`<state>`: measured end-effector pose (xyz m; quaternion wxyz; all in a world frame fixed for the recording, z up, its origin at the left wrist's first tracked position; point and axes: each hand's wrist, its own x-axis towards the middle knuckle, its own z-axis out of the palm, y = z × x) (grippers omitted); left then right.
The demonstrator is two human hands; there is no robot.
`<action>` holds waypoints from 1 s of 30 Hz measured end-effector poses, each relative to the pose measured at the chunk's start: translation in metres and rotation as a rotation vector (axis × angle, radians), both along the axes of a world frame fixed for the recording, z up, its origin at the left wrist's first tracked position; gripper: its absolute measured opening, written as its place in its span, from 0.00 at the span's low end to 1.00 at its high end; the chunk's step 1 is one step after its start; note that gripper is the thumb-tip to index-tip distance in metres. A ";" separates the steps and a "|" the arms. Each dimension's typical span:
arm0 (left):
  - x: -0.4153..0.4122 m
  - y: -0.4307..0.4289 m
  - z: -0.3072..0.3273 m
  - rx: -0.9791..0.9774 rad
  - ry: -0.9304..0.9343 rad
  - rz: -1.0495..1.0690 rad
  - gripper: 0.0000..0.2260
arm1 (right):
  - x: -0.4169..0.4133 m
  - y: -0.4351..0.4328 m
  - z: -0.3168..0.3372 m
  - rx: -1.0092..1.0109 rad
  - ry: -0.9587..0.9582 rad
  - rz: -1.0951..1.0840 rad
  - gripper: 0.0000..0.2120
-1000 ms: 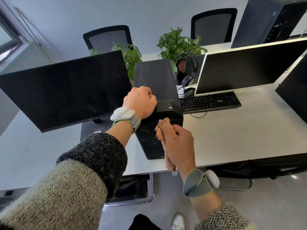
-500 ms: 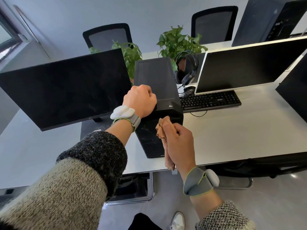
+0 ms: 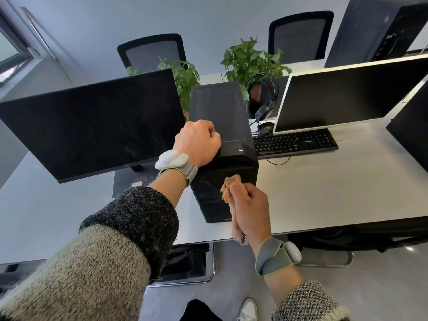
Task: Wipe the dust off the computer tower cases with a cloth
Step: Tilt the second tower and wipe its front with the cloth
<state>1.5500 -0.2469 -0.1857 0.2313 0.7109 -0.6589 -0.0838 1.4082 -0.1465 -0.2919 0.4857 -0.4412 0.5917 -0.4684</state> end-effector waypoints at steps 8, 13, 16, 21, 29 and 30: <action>0.004 0.001 -0.001 -0.042 0.072 -0.041 0.09 | 0.006 0.001 0.013 -0.113 0.029 -0.012 0.18; 0.009 0.001 -0.003 -0.066 0.141 -0.093 0.11 | 0.020 0.004 -0.007 0.045 0.062 -0.031 0.16; 0.012 0.000 -0.004 -0.080 0.192 -0.136 0.10 | 0.024 0.006 0.003 0.033 0.076 -0.053 0.18; 0.020 0.002 -0.006 -0.123 0.296 -0.196 0.10 | 0.032 0.004 0.023 -0.044 0.104 -0.061 0.19; 0.056 0.018 -0.034 -0.158 0.364 -0.253 0.10 | 0.052 0.011 0.017 0.071 0.108 -0.156 0.18; 0.061 0.019 -0.038 -0.160 0.396 -0.230 0.10 | 0.055 0.011 0.022 0.022 0.107 -0.163 0.19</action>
